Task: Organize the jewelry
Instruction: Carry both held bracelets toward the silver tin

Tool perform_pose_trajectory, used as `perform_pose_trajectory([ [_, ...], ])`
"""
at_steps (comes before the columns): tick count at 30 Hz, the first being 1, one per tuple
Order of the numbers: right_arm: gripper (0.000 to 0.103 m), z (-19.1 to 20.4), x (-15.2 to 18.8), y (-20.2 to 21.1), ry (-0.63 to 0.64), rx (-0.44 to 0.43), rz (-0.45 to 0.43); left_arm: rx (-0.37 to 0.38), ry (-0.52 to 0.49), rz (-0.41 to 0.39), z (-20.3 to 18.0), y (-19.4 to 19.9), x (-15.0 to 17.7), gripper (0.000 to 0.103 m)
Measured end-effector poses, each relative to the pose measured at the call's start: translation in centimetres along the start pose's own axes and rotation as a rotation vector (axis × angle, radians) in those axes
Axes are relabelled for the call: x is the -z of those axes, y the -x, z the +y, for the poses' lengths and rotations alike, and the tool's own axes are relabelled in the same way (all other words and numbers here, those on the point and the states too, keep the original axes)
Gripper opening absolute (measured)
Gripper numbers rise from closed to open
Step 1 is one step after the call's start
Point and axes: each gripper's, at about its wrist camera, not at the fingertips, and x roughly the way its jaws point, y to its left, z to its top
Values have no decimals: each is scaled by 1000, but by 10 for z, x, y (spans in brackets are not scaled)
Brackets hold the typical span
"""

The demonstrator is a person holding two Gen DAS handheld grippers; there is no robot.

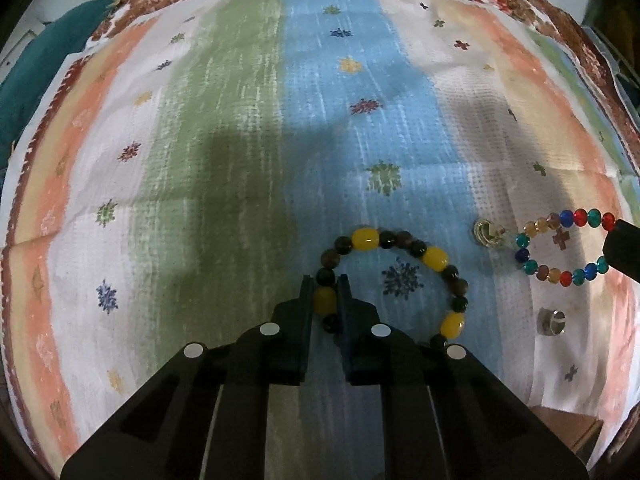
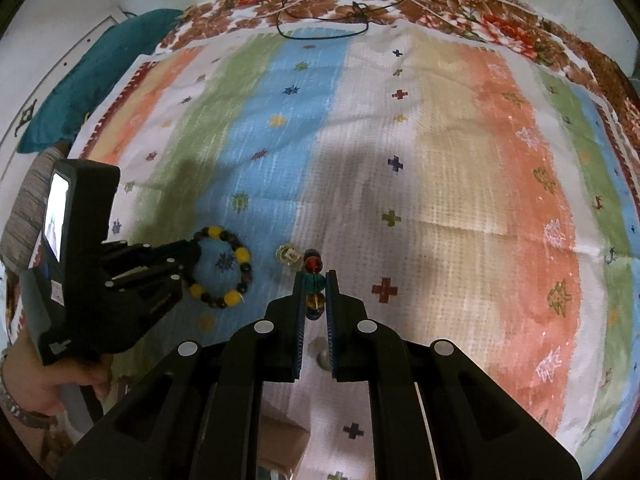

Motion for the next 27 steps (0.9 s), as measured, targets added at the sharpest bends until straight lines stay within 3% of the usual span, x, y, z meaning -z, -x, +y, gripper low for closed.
perform_pose_trajectory([
  [14,10,4,18,28,-2,84,-70,43,7,-89,-18,62,13,11],
  [20,10,-3,27,41,-49,83,-96,82,17,-111,-25,80,17,11],
  [27,10,-1,34,57,-45,99,-139,75,-1,-149,-30,103,25,11],
])
